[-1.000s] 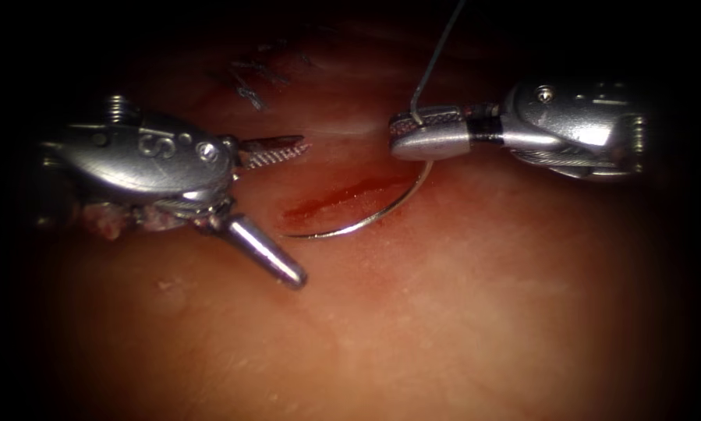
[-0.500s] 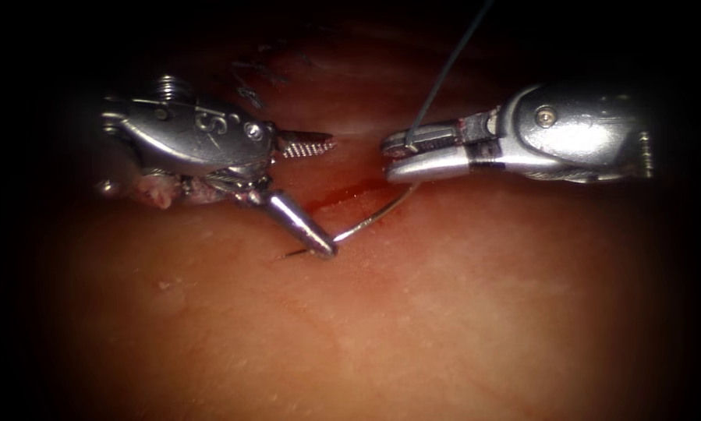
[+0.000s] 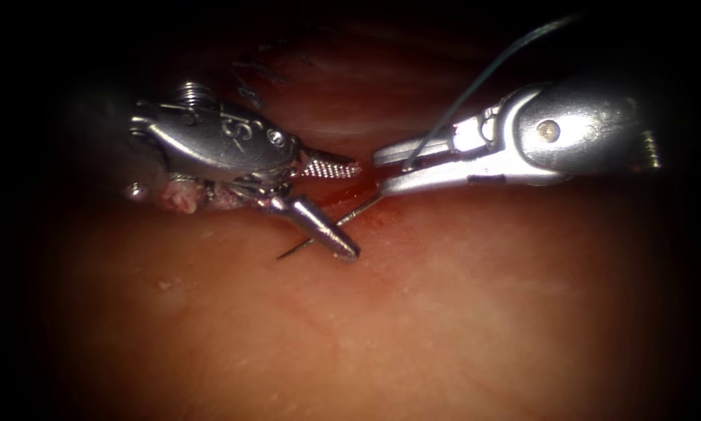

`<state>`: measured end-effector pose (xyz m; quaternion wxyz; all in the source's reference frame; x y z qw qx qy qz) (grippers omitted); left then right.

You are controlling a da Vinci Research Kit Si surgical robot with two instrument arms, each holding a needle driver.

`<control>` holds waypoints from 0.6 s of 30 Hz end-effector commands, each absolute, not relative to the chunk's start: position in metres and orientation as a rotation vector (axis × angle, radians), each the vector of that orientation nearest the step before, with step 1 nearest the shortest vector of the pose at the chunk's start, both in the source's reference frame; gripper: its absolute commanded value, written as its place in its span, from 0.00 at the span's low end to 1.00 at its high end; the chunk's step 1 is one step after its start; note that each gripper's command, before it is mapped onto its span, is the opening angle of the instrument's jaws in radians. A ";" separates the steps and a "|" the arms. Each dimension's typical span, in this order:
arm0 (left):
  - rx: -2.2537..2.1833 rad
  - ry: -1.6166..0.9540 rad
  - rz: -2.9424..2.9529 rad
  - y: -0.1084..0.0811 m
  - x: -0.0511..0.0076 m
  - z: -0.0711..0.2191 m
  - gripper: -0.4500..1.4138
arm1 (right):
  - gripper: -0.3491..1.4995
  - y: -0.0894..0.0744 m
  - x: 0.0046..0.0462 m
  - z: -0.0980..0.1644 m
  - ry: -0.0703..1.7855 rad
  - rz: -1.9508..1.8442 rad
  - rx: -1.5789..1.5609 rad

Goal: Wound Closure

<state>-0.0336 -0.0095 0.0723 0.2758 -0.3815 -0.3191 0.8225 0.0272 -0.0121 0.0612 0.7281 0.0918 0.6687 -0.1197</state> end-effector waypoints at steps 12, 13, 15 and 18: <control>-0.994 -0.890 2.222 -0.010 -0.0347 0.074 0.48 | 0.00 -0.013 0.0281 0.060 1.498 -0.339 0.174; -0.992 -0.891 2.225 -0.010 -0.0346 0.074 0.48 | 0.00 -0.013 0.0281 0.060 1.500 -0.346 0.171; -0.982 -0.893 2.228 -0.010 -0.0345 0.074 0.48 | 0.00 -0.013 0.0282 0.060 1.503 -0.353 0.169; -0.966 -0.895 2.235 -0.010 -0.0344 0.074 0.46 | 0.00 -0.013 0.0282 0.060 1.508 -0.366 0.164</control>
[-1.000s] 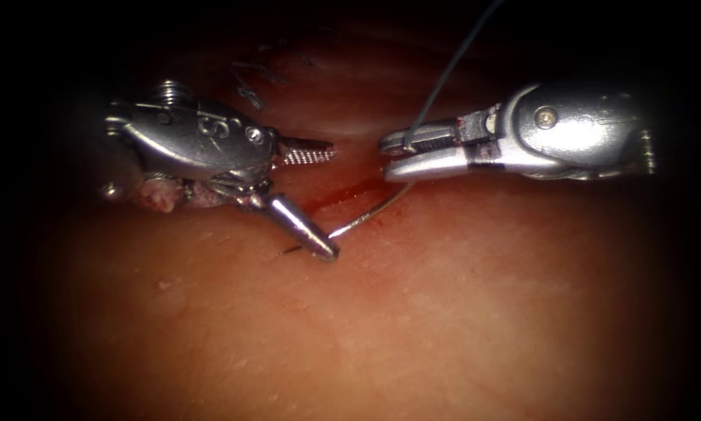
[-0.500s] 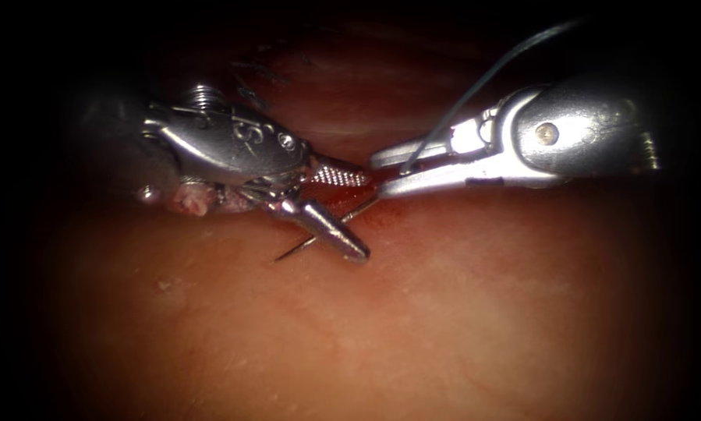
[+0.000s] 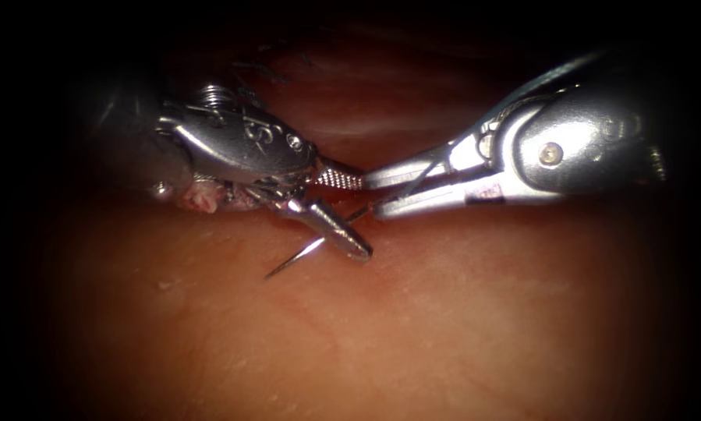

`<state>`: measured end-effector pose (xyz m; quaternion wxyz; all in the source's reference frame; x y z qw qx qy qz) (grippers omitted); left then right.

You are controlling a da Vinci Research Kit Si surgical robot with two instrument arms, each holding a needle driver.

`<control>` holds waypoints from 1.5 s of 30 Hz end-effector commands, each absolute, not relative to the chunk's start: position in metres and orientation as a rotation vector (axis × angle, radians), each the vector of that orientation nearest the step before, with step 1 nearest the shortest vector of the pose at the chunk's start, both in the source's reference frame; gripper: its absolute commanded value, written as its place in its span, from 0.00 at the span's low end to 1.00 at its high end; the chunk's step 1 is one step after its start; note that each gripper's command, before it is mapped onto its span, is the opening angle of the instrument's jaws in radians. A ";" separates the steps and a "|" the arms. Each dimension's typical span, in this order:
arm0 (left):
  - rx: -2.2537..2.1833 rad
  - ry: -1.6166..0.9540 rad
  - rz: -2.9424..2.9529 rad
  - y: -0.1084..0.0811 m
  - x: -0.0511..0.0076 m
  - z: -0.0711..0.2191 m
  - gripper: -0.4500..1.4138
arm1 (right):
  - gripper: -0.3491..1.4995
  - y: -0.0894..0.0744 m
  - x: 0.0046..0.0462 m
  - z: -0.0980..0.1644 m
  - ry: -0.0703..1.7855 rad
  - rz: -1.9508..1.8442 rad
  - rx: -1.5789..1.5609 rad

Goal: Wound Closure

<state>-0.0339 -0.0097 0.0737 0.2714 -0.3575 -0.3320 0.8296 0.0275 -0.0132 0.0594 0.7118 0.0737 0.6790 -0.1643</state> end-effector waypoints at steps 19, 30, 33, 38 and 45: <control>-1.002 -1.029 2.174 -0.011 -0.0334 0.072 0.00 | 0.00 -0.013 0.0280 0.060 1.474 -0.364 0.120; -1.119 -0.978 2.026 -0.010 -0.0331 0.071 0.00 | 0.84 -0.013 0.0277 0.060 1.407 -0.062 0.059; -1.161 -0.947 1.978 -0.009 -0.0331 0.071 0.00 | 0.84 -0.012 0.0277 0.060 1.406 0.001 0.034; -1.185 -0.832 1.918 -0.009 -0.0331 0.071 0.00 | 0.83 -0.012 0.0282 0.060 1.371 0.268 -0.077; -1.181 -0.778 1.882 -0.008 -0.0331 0.071 0.04 | 0.75 -0.012 0.0290 0.059 1.299 0.346 -0.148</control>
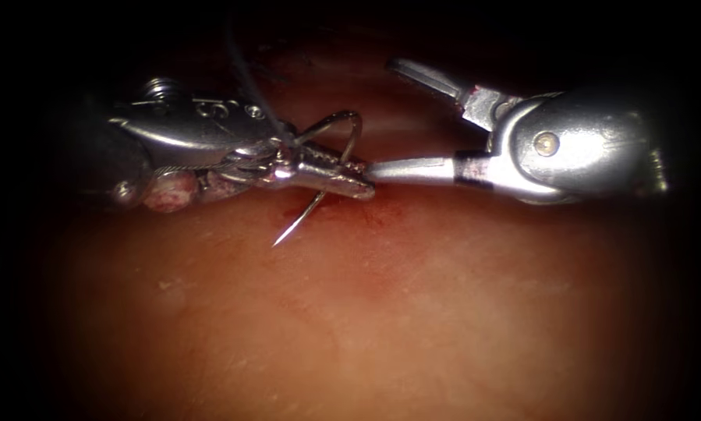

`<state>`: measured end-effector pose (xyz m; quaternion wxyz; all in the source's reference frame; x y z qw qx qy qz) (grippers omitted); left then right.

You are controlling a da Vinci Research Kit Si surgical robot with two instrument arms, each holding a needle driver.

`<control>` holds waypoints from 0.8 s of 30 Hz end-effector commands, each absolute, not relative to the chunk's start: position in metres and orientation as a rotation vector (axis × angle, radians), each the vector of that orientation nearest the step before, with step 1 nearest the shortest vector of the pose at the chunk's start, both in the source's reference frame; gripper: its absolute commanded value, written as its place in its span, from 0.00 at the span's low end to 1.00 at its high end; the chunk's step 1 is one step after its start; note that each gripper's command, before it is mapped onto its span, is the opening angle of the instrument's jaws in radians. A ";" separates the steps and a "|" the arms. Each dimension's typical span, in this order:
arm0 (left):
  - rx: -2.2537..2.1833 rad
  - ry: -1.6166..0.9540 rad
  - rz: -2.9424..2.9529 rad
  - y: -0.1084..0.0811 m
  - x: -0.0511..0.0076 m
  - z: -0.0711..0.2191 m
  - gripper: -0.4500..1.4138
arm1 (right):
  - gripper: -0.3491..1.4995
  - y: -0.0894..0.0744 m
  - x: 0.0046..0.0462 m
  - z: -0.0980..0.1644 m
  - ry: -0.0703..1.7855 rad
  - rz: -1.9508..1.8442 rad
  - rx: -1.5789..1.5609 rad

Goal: Wound Closure

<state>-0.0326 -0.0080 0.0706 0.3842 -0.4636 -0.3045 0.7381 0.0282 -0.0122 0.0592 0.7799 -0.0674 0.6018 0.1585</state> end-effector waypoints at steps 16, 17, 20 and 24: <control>-1.179 -0.700 1.891 -0.009 -0.0335 0.072 0.05 | 0.60 -0.013 0.0308 0.058 1.182 0.344 -0.280; -1.181 -0.694 1.894 -0.009 -0.0335 0.072 0.05 | 0.58 -0.013 0.0308 0.058 1.179 0.333 -0.287; -1.181 -0.685 1.897 -0.009 -0.0336 0.072 0.05 | 0.49 -0.013 0.0308 0.058 1.168 0.310 -0.295; -1.180 -0.673 1.898 -0.009 -0.0336 0.072 0.05 | 0.43 -0.013 0.0311 0.059 1.139 0.276 -0.293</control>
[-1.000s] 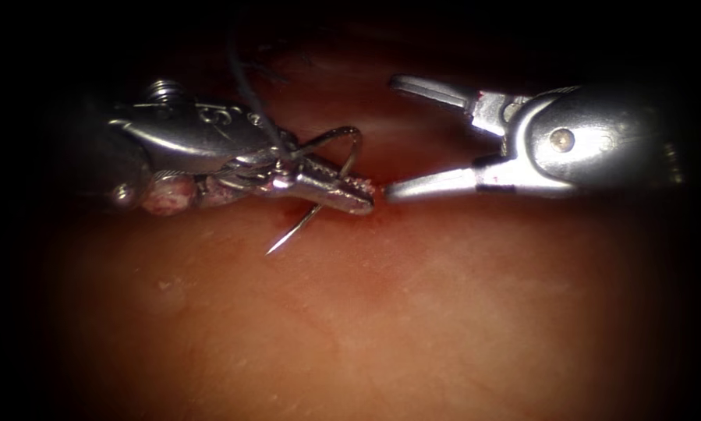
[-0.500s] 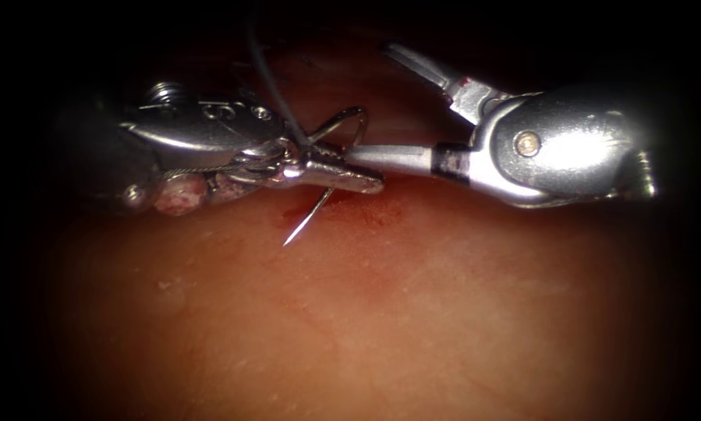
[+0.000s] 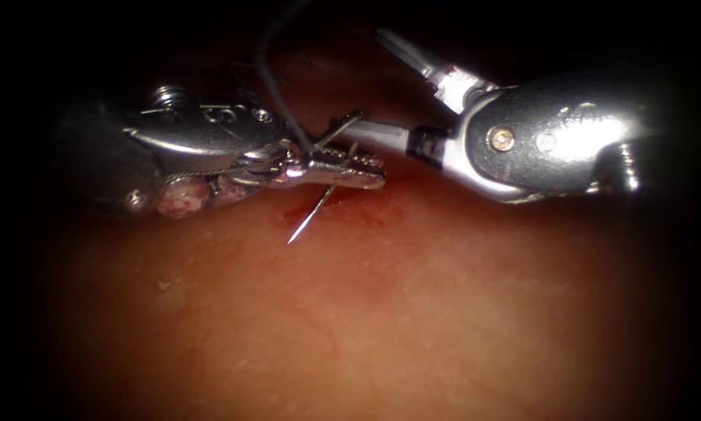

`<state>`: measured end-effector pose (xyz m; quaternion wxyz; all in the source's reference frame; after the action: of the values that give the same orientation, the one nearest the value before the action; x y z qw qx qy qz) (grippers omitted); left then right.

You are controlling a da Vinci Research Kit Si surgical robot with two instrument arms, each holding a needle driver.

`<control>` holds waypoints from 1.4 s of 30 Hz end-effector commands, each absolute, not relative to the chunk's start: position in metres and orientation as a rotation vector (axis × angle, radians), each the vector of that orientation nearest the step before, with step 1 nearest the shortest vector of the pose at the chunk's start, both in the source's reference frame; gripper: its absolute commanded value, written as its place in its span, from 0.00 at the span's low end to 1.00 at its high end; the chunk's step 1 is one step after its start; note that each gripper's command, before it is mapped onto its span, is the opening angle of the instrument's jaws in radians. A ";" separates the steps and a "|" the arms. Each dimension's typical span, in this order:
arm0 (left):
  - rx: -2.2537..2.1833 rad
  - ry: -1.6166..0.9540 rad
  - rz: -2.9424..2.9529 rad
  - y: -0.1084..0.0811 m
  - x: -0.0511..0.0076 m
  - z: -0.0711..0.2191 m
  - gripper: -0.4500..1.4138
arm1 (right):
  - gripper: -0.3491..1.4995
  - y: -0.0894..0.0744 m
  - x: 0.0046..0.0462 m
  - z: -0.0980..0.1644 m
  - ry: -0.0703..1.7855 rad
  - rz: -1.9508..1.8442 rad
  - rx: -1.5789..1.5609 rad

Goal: Wound Closure

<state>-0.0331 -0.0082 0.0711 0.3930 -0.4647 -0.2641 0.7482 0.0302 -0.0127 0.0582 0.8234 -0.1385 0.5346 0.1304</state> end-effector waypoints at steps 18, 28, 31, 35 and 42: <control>-1.181 -0.670 1.901 -0.009 -0.0336 0.072 0.02 | 0.00 -0.013 0.0311 0.059 1.121 0.071 -0.327; -1.189 -0.671 1.877 -0.008 -0.0334 0.071 0.80 | 0.00 -0.013 0.0300 0.060 1.142 0.031 -0.311; -1.200 -0.676 1.866 -0.007 -0.0331 0.070 0.87 | 0.00 -0.013 0.0297 0.060 1.163 0.011 -0.290; -1.214 -0.688 1.866 -0.008 -0.0312 0.070 0.84 | 0.00 -0.011 0.0287 0.061 1.247 -0.056 -0.224; -1.222 -0.681 1.888 -0.010 -0.0305 0.071 0.65 | 0.00 -0.009 0.0281 0.063 1.319 -0.119 -0.176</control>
<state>-0.0301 -0.0103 0.0705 0.3855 -0.4795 -0.2674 0.7416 0.0276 -0.0088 0.0621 0.7840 -0.0805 0.6128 -0.0580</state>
